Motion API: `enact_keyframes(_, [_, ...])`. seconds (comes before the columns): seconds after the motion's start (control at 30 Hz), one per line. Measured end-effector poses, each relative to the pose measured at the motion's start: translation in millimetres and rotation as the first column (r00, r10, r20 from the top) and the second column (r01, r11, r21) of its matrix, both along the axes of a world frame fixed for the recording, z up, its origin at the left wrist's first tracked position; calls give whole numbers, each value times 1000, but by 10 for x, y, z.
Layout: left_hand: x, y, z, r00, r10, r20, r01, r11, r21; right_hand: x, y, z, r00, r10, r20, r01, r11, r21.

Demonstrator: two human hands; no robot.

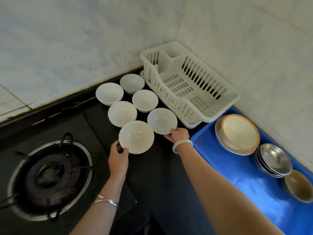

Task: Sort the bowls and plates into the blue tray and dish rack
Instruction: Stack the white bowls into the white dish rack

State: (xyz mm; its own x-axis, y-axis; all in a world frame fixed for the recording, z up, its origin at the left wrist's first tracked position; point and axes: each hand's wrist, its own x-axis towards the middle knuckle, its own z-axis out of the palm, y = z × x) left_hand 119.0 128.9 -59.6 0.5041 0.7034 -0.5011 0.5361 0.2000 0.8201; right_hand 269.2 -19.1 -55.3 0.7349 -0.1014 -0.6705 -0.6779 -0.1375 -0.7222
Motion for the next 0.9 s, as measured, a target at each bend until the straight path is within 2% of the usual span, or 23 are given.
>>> enact_keyframes(0.2, [-6,48,-55,996,36,78,-23,987,-158,-127,-115,238,984,18,176,-10,999,-47])
enact_keyframes(0.33, [-22,73,-45,991,51,122,-23,975,-222,-245,-71,514,966,135,222,-133,991,-25])
enact_keyframes(0.43, [-33,93,-22,988,62,144,-26,969,-244,-353,43,609,953,228,198,-224,974,-43])
enact_keyframes(0.6, [-30,156,23,980,78,182,-32,969,-244,-466,226,548,931,350,105,-329,928,-176])
enact_keyframes(0.73, [2,191,35,983,88,163,-46,969,-242,-507,313,480,901,428,61,-396,873,-284])
enact_keyframes(0.9, [35,224,30,992,19,127,6,981,-193,-515,369,431,879,475,34,-438,834,-335])
